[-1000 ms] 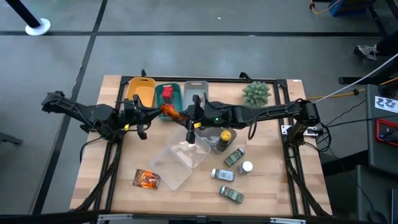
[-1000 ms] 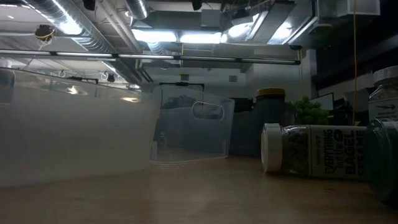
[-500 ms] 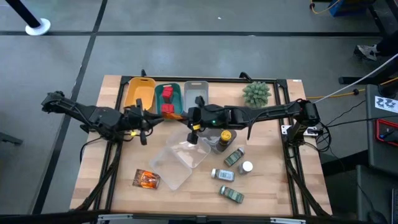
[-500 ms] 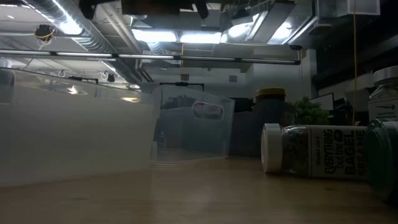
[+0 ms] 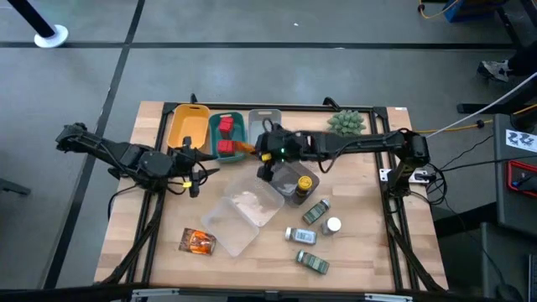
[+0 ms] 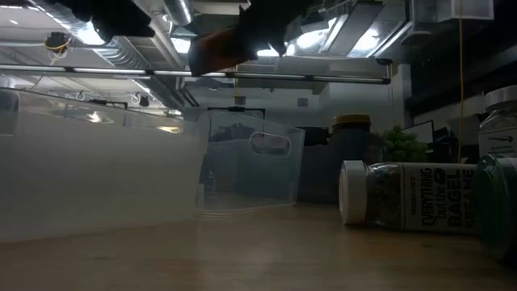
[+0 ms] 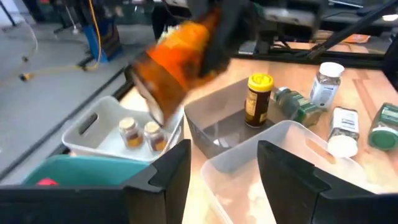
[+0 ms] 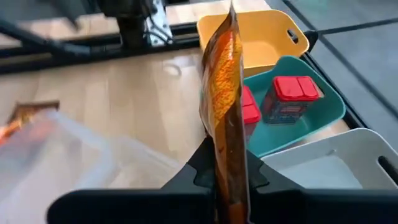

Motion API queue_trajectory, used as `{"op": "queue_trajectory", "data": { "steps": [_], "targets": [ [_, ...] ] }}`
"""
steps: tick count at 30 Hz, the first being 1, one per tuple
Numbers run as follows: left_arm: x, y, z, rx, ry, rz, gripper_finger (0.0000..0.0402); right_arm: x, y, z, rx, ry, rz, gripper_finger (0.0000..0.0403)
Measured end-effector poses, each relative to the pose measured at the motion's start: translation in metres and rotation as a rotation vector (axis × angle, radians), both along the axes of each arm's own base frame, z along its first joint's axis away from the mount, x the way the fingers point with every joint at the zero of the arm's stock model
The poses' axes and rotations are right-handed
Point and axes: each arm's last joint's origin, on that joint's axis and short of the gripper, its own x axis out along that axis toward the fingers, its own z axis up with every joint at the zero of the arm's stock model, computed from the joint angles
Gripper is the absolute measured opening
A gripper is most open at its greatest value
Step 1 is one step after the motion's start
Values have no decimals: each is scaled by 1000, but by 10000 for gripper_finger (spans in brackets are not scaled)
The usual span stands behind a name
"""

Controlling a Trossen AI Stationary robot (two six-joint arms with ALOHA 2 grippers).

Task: Sort spices by type
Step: Put the orange seasoning pack into the yellow bin

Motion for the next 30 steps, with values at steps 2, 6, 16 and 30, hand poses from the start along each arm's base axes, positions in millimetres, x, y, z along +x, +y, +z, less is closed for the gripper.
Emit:
{"op": "queue_trajectory", "data": {
  "steps": [2, 6, 16, 30],
  "targets": [
    [0, 0, -1, -14, 6, 7, 166, 1, -15, 2, 39, -36, 3, 11],
    [-1, 0, -1, 5, 10, -1, 157, 7, -45, -1, 86, -103, 16, 10],
    [-3, 9, 4, 158, -4, 158, 143, 37, -92, -26, 182, -133, 50, 11],
    [39, 44, -4, 177, 51, 163, 143, 52, -81, -54, 240, 61, 112, 17]
  ]
}}
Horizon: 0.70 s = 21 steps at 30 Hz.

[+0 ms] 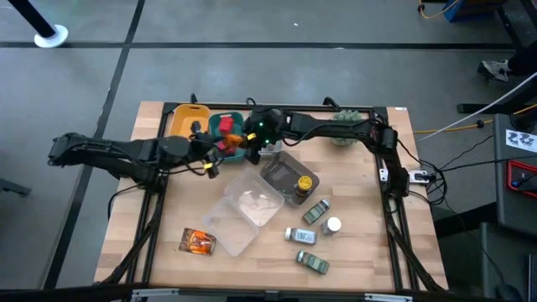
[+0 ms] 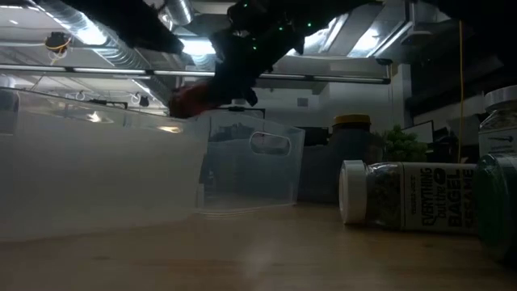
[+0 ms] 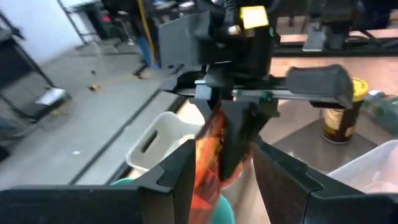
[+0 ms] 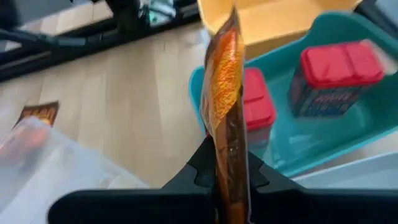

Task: Sort spices by type
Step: Put the orange seasoning pack into the yellow bin

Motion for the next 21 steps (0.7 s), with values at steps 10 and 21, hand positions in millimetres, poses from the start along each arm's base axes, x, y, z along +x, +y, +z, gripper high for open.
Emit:
{"op": "queue_trajectory", "data": {
  "steps": [10, 21],
  "targets": [
    [22, 27, -17, -112, 61, -151, 143, 0, 30, -6, 9, 75, 101, 18],
    [36, 32, -31, -245, 88, -352, 143, 3, 58, -7, -45, 81, 207, 18]
  ]
}}
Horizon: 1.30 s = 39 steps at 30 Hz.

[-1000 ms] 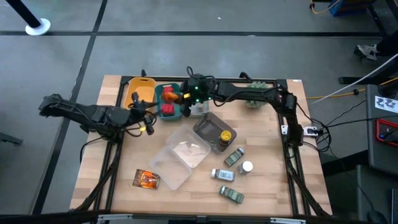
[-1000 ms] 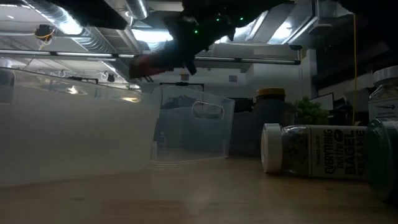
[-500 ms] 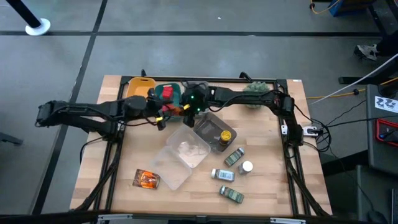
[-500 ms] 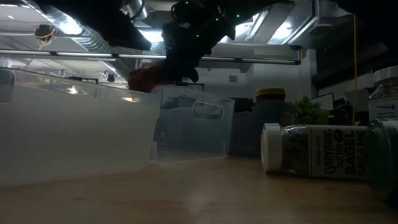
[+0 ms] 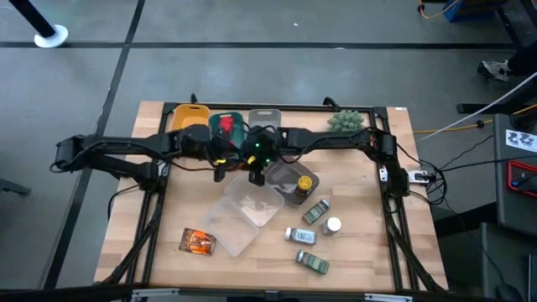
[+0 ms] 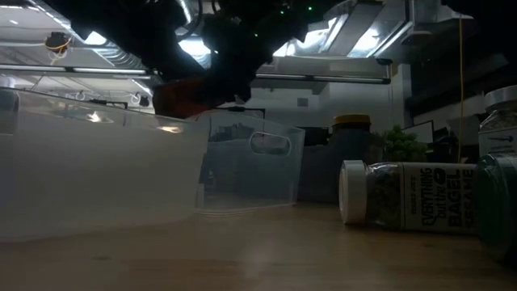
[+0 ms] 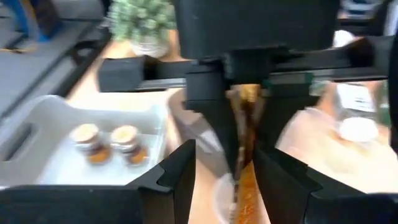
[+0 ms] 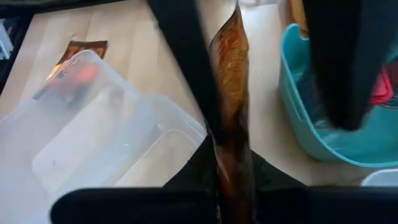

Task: Sort spices by type
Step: Put the orange seasoning pack into the yellow bin

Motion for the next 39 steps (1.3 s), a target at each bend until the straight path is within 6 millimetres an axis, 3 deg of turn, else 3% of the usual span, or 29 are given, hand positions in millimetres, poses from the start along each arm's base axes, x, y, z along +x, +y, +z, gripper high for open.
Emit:
{"op": "queue_trajectory", "data": {
  "steps": [10, 23, 32, 39],
  "targets": [
    [-1, -2, -6, -71, 49, -26, 124, 0, 6, 0, -3, 3, 14, 18],
    [-1, -3, -6, -67, 50, -75, 8, 1, 5, 1, -5, -10, 12, 19],
    [-2, -3, -5, -91, 46, -48, 4, 1, 4, 2, -31, -15, -16, 40],
    [-4, -3, -2, -89, 29, -40, 2, 2, 3, 2, -65, -25, -21, 99]
  ]
}}
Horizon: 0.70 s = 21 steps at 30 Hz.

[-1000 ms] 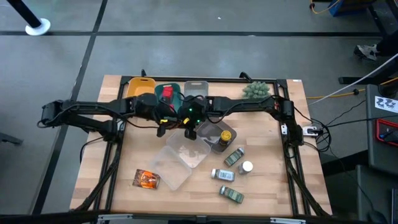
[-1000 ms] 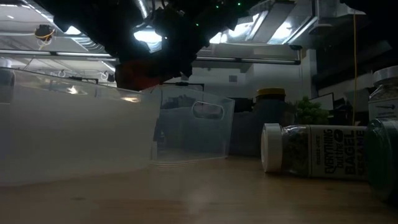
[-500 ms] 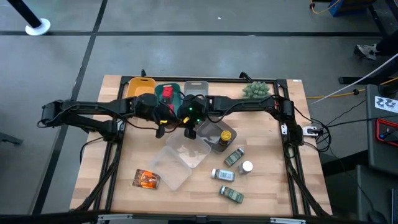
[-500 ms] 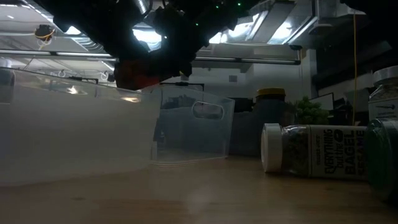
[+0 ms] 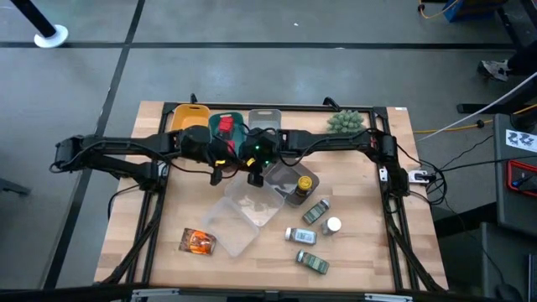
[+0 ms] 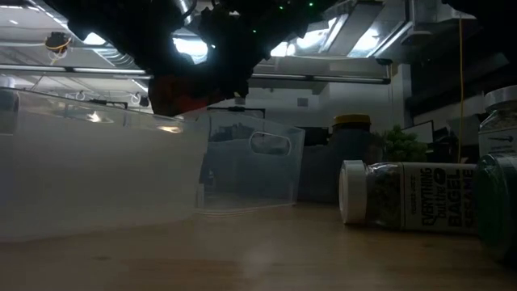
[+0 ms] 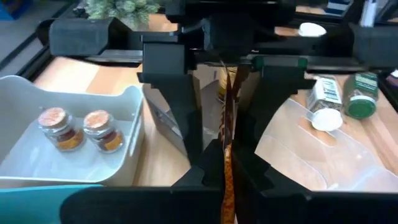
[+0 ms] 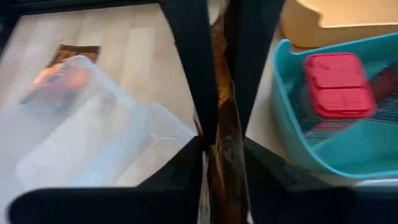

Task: Sort spices by type
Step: Put the orange seasoning pack into the yellow bin

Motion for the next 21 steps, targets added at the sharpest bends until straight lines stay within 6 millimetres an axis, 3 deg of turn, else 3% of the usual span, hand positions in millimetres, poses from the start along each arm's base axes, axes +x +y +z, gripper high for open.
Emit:
{"op": "queue_trajectory", "data": {
  "steps": [9, 21],
  "targets": [
    [-8, 2, 2, 41, 28, 101, 1, -3, -4, 5, -87, 13, -88, 182],
    [-30, 15, 21, 107, -57, 300, 0, -24, -15, 64, -88, 165, -115, 193]
  ]
}}
